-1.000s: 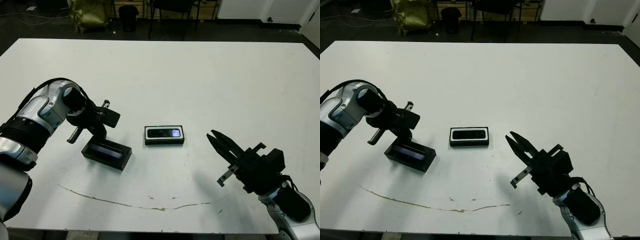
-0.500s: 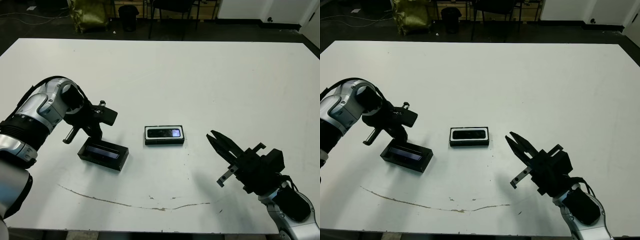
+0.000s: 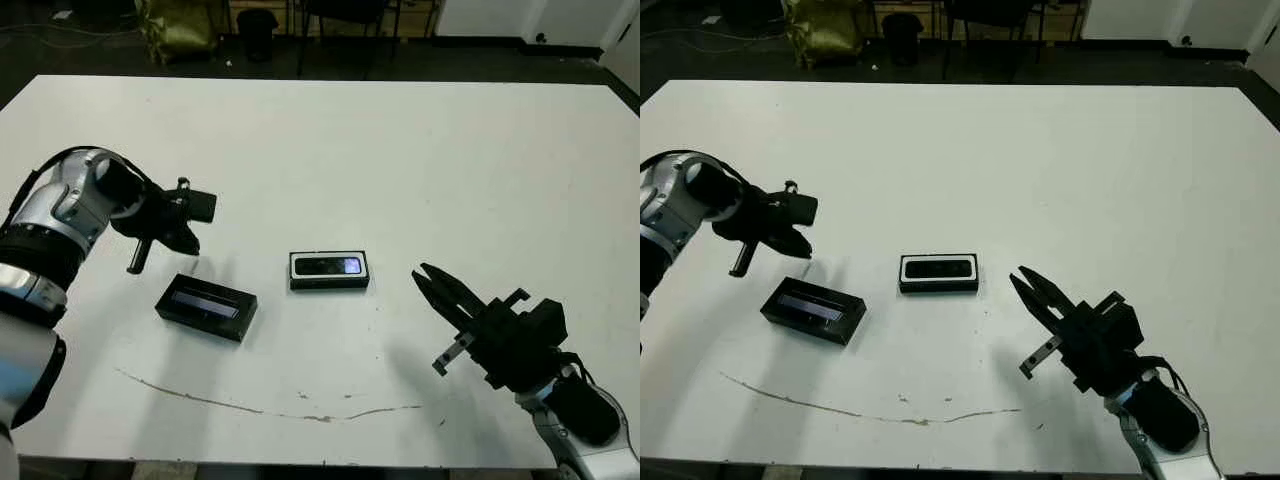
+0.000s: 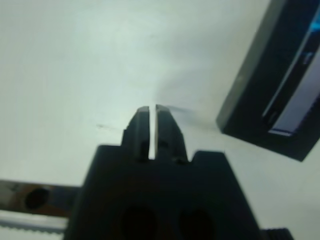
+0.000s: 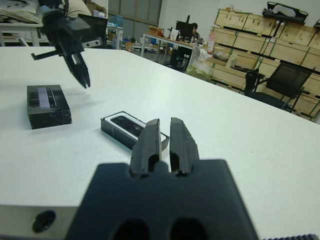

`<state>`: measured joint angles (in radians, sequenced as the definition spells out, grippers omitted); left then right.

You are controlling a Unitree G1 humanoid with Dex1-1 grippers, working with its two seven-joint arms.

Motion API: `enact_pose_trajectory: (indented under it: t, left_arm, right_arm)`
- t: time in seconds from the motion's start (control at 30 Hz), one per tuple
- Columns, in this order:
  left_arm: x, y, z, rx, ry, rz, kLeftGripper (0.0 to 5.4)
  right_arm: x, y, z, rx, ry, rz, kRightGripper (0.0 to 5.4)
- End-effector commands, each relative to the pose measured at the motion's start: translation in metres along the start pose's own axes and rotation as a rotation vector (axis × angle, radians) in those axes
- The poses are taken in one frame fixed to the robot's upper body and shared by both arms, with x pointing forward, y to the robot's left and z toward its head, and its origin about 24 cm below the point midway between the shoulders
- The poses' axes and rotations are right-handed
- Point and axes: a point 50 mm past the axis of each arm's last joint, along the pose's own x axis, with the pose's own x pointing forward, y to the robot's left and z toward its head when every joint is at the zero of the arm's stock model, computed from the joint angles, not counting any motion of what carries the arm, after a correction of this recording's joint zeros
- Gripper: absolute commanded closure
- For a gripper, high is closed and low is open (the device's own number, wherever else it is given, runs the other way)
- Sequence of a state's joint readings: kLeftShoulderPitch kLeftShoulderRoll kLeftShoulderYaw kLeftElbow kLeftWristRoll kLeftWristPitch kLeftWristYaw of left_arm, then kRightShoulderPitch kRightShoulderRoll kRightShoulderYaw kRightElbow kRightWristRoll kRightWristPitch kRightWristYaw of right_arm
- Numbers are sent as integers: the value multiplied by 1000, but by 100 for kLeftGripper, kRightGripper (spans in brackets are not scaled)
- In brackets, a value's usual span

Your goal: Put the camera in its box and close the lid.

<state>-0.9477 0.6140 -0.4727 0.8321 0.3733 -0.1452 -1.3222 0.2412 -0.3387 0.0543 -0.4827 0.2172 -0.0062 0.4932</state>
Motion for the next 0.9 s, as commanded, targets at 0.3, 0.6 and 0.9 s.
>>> enact_pose_trajectory:
  t: [0.3,0.6,0.9]
  left_arm:
    - [-57,18,-10,-98,-252,318,540]
    - [-93,-20,-1,-130,-414,403,480]
    - [-93,-54,18,79,-422,185,260]
  right_arm:
    - [-2,0,-7,-3,12,4,539]
    - [-4,0,-10,32,2,12,540]
    - [-6,0,-12,52,14,10,540]
